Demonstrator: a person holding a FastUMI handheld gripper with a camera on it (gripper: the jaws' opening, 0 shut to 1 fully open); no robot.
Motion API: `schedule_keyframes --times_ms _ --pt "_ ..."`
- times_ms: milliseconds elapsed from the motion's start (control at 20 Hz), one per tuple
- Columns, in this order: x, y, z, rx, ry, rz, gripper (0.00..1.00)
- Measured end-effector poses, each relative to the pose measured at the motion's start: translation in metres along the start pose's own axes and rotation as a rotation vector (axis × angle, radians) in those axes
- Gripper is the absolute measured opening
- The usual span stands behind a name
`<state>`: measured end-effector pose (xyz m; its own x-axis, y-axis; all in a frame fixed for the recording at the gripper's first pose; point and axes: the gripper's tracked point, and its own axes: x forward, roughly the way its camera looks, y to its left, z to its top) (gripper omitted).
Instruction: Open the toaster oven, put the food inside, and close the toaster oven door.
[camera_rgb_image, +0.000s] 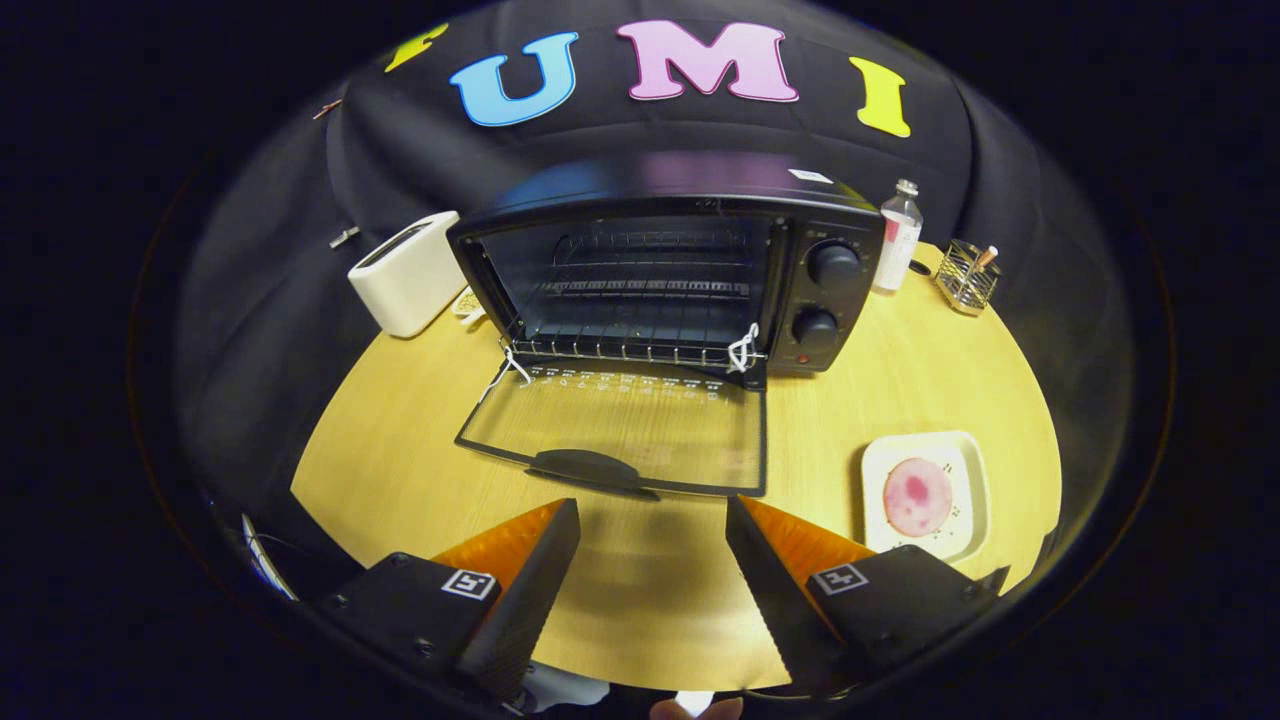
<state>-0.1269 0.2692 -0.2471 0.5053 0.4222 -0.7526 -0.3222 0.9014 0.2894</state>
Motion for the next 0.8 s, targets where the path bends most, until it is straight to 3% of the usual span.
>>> schedule_keyframes --times_ms 450,800 --pt "-0.056 -0.125 0.006 0.018 0.119 0.101 0.99" --pt "-0.041 -0.233 -0.025 0.070 0.299 0.096 0.99"
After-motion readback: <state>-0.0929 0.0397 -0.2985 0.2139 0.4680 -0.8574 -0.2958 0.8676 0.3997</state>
